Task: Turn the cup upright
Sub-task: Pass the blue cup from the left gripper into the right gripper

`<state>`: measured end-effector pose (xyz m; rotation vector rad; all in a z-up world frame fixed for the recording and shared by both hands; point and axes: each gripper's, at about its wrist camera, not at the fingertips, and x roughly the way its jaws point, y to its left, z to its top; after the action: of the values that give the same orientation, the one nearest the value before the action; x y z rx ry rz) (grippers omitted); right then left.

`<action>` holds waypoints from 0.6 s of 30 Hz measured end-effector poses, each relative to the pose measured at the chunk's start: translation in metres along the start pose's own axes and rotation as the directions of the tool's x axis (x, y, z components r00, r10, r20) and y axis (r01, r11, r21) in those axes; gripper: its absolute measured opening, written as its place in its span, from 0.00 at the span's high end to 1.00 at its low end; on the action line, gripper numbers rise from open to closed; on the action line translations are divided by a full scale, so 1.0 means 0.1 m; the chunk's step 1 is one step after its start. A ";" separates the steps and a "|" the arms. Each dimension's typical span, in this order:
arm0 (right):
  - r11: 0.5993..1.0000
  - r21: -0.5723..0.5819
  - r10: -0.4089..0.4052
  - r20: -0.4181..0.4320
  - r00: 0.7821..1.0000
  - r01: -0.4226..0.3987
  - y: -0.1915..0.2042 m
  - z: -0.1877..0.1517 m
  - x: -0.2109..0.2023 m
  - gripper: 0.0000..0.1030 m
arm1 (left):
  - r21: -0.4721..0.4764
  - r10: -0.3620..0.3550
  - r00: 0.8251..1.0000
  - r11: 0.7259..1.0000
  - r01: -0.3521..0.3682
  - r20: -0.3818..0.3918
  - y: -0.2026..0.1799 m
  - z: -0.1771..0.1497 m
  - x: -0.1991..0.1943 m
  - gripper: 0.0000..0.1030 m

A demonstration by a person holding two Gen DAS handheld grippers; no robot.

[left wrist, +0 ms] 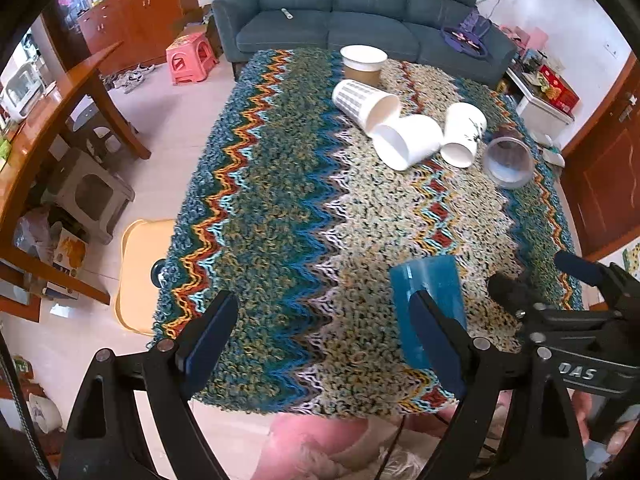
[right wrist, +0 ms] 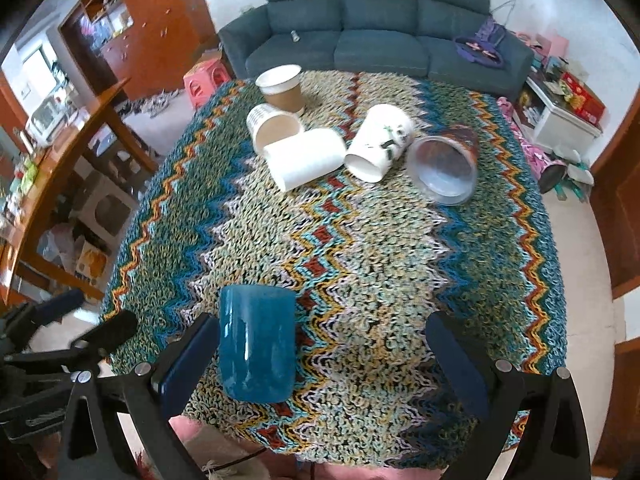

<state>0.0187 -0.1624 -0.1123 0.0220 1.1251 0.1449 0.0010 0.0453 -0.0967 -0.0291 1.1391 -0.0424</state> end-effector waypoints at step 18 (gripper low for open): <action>0.997 -0.077 0.013 -0.200 0.980 -0.029 0.40 0.03 0.76 0.00 | -0.036 0.003 1.000 0.999 -0.004 -0.029 0.28 0.02 0.26 0.13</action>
<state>0.0496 -0.1132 -0.1760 -0.0525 1.3185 0.2141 0.0142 0.0720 -0.1204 -0.0592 1.1690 -0.0194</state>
